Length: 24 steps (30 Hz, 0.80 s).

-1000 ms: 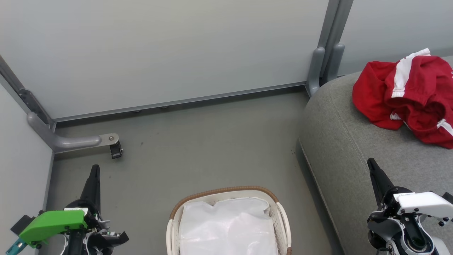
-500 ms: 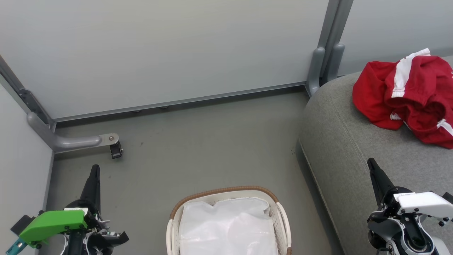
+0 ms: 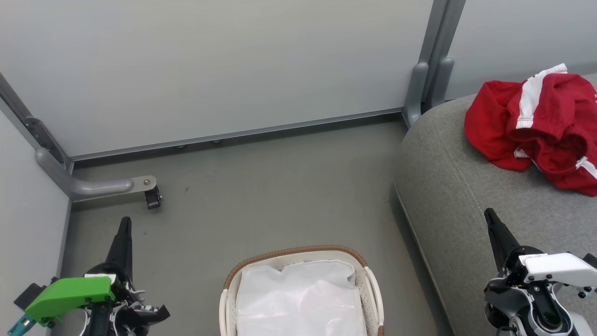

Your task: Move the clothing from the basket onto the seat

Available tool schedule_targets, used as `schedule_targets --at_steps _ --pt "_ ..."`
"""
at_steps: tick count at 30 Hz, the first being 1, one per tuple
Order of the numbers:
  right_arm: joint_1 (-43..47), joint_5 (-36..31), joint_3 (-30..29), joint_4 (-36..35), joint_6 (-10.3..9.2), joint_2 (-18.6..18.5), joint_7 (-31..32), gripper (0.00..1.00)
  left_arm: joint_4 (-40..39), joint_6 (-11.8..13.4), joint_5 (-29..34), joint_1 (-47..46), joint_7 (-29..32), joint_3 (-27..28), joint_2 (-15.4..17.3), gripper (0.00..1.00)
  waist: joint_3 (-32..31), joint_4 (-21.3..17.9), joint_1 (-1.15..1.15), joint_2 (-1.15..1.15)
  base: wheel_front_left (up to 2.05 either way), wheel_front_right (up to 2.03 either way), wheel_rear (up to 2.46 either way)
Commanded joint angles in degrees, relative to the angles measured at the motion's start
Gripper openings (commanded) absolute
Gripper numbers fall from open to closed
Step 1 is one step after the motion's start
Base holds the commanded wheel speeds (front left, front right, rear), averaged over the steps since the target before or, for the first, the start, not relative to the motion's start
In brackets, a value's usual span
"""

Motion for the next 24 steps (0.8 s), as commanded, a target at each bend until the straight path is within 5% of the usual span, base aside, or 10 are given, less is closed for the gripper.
schedule_targets --at_steps 1,24 --pt "0.61 0.09 -0.12 -0.17 0.00 -0.22 0.12 0.00 -0.10 -0.25 -0.18 -0.59 0.25 0.13 0.29 0.00 0.00 0.00 0.00 0.00 0.00 0.00 0.00" --pt "0.61 0.04 -0.16 -0.17 0.00 -0.20 0.16 0.00 -0.10 -0.25 -0.18 -0.59 0.24 0.12 0.29 0.00 0.00 0.00 0.00 0.00 0.00 0.00 0.00"
